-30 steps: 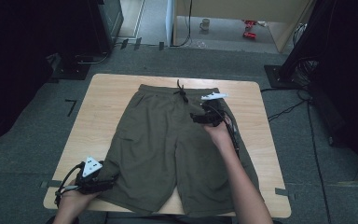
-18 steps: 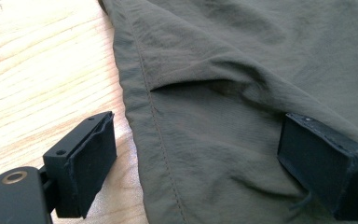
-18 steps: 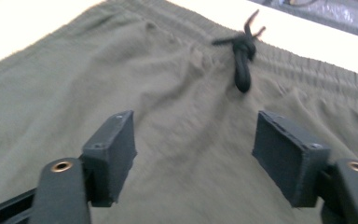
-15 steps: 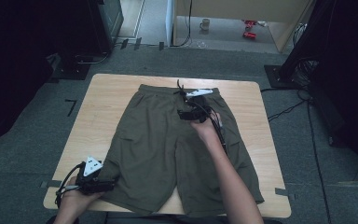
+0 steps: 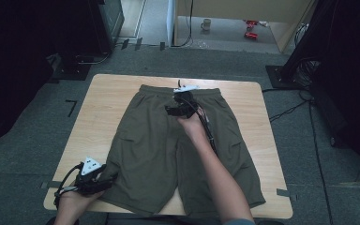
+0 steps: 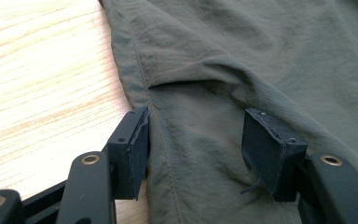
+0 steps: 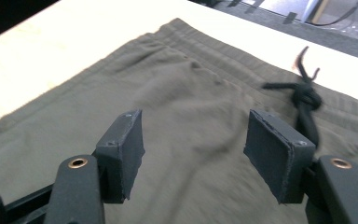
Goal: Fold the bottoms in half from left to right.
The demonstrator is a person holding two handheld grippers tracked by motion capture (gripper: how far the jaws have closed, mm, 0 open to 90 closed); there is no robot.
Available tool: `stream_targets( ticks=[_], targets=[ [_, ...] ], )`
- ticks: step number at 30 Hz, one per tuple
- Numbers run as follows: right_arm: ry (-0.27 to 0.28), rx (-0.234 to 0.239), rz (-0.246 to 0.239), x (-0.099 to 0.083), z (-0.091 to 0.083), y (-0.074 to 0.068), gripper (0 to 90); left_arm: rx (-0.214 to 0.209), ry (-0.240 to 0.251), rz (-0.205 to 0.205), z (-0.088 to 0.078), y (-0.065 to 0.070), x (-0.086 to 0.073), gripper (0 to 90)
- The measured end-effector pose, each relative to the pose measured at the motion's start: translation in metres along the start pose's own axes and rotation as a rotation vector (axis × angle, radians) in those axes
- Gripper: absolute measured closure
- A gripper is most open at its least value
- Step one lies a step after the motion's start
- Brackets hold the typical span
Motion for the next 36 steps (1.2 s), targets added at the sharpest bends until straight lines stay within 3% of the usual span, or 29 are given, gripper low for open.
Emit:
stream_targets(
  ticks=[11, 16, 21, 30, 36],
  targets=[
    [-0.01, 0.035, -0.033, 0.019, 0.023, -0.028, 36.5, -0.02, 0.011, 0.037, 0.001, 0.003, -0.001, 39.5],
    [-0.01, 0.039, -0.045, 0.026, 0.033, -0.029, 37.2, -0.022, 0.003, 0.006, 0.001, 0.003, 0.0, 39.7],
    [-0.013, 0.048, -0.039, 0.031, 0.048, -0.031, 37.2, -0.037, -0.01, -0.018, -0.001, 0.003, 0.001, 46.6],
    [-0.017, 0.054, -0.014, 0.034, 0.079, -0.036, 37.1, -0.063, -0.013, -0.009, -0.001, 0.006, 0.0, 54.6],
    [-0.042, 0.087, -0.019, 0.031, 0.102, -0.047, 39.4, -0.082, -0.021, -0.015, -0.001, 0.007, 0.0, 57.3]
  ],
)
Point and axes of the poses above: each handheld gripper's, and its own axes: z roughly forward along the jaws, x roughly out of its top, y roughly to its right, the point moved 7 cm from there along z, roughly forward along the jaws, and after that the axes turned 5 degrees about -z, right-handed, at the moved point
